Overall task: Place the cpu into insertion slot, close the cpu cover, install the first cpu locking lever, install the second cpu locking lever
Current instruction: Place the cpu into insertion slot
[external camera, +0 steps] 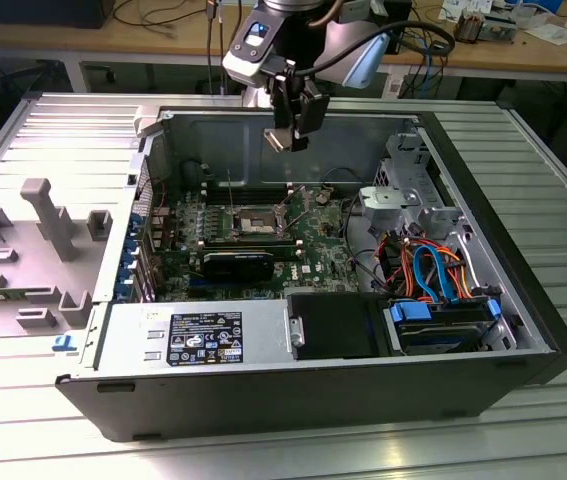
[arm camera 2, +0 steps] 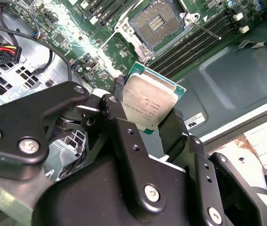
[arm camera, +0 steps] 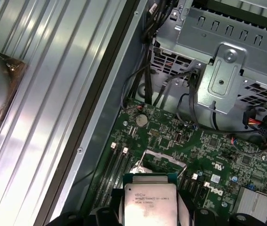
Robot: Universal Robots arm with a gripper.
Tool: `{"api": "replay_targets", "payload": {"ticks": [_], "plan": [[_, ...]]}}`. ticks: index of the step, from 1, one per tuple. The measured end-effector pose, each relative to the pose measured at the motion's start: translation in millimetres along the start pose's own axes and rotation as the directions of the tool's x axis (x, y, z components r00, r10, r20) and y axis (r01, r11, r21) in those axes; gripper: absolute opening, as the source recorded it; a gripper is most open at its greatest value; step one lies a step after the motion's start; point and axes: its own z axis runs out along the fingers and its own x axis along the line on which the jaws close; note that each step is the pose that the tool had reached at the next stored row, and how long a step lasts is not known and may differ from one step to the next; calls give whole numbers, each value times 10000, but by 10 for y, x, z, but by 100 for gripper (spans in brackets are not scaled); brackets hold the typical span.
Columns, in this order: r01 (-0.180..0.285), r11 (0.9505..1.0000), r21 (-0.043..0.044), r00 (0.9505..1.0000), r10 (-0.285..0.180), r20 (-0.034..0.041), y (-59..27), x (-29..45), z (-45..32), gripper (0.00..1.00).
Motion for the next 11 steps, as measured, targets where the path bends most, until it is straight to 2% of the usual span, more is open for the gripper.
{"api": "replay_targets", "payload": {"ticks": [11], "plan": [[-295,9996,-4,9996,295,21,-2,-5,0,54]]}}
